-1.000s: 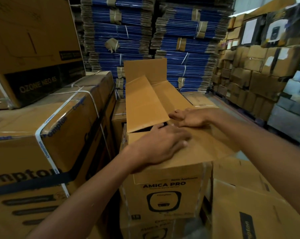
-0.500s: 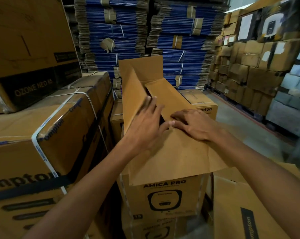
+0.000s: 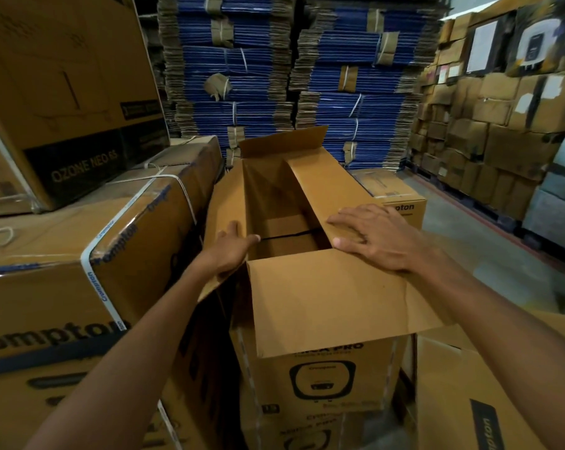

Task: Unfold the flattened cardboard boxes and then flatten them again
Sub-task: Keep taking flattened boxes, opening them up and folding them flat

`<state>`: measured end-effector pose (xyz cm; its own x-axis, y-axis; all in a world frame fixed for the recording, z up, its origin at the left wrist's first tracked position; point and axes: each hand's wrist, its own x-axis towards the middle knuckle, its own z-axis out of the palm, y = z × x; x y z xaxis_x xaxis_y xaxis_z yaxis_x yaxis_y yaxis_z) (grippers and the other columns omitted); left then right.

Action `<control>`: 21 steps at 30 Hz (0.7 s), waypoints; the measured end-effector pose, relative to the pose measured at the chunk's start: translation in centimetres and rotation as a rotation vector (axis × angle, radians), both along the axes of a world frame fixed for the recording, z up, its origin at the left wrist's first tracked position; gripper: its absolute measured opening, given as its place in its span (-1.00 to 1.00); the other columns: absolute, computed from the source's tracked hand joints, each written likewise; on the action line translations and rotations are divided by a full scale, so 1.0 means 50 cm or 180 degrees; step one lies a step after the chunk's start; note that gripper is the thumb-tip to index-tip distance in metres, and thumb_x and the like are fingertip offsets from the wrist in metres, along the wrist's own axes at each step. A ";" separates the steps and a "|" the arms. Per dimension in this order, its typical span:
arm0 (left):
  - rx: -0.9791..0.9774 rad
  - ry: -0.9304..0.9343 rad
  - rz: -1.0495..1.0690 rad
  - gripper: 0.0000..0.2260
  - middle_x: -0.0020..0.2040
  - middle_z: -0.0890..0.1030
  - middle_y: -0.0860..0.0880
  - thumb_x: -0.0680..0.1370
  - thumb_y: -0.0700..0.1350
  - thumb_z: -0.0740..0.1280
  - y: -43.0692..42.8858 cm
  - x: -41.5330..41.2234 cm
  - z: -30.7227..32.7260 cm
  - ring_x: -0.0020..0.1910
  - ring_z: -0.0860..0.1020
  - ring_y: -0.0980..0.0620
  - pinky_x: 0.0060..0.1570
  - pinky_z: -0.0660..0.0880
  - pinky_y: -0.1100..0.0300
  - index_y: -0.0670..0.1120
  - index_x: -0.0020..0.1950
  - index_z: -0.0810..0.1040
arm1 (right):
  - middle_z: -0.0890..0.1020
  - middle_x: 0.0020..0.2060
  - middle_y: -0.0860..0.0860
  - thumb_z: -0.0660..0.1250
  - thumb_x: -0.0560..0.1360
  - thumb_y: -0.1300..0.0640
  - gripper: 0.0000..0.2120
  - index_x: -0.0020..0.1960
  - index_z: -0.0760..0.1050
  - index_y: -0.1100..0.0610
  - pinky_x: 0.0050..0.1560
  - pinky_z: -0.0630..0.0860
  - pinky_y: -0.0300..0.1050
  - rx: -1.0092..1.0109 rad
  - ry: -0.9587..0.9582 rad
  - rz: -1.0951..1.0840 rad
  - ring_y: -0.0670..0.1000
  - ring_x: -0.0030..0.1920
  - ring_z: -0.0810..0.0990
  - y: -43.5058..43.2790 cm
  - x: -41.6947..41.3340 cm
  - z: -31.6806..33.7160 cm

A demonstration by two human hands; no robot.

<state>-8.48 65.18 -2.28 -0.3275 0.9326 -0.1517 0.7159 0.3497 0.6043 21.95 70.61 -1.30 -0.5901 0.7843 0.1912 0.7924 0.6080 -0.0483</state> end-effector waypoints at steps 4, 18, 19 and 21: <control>0.0461 -0.0411 0.0158 -0.44 0.63 0.15 -0.10 0.69 0.18 0.08 -0.019 0.046 -0.011 0.56 0.21 -0.21 0.50 0.21 -0.21 0.01 0.64 0.08 | 0.36 0.53 -0.08 -0.04 0.47 -0.49 -0.28 0.53 0.27 -0.21 0.46 0.14 0.18 -0.0207 0.0075 -0.0087 0.05 0.50 0.28 0.002 -0.003 0.032; 0.0666 0.0977 -0.1285 -0.46 0.53 0.19 -0.08 0.70 0.14 0.17 -0.013 0.087 -0.015 0.48 0.22 -0.21 0.43 0.28 -0.17 0.09 0.64 0.10 | 0.43 0.42 0.15 0.32 0.54 -0.29 -0.28 0.53 0.22 0.06 0.29 0.44 0.19 -0.0990 0.0612 -0.0758 0.23 0.37 0.45 -0.060 -0.181 0.020; 0.0656 0.0983 -0.1365 -0.42 0.58 0.14 -0.06 0.69 0.14 0.19 -0.005 0.079 -0.017 0.53 0.17 -0.19 0.47 0.25 -0.19 0.08 0.65 0.06 | 0.47 0.37 0.14 0.33 0.55 -0.26 -0.35 0.49 0.27 0.05 0.24 0.44 0.18 -0.0911 0.0512 -0.0693 0.21 0.34 0.47 -0.065 -0.174 0.017; 0.0662 0.1185 -0.1471 -0.37 0.64 0.03 -0.01 0.68 0.12 0.20 0.013 0.061 -0.024 0.62 0.02 -0.16 0.51 0.15 -0.28 0.09 0.67 -0.03 | 0.51 0.28 0.09 0.36 0.56 -0.17 -0.48 0.42 0.32 0.01 0.20 0.44 0.15 -0.0902 0.0382 -0.0585 0.16 0.29 0.50 -0.075 -0.151 0.016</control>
<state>-5.43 65.85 -3.48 0.1204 0.9882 0.0946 0.9406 -0.1441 0.3076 14.39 66.84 -0.49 -0.4207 0.9071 0.0104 0.8658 0.4049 -0.2941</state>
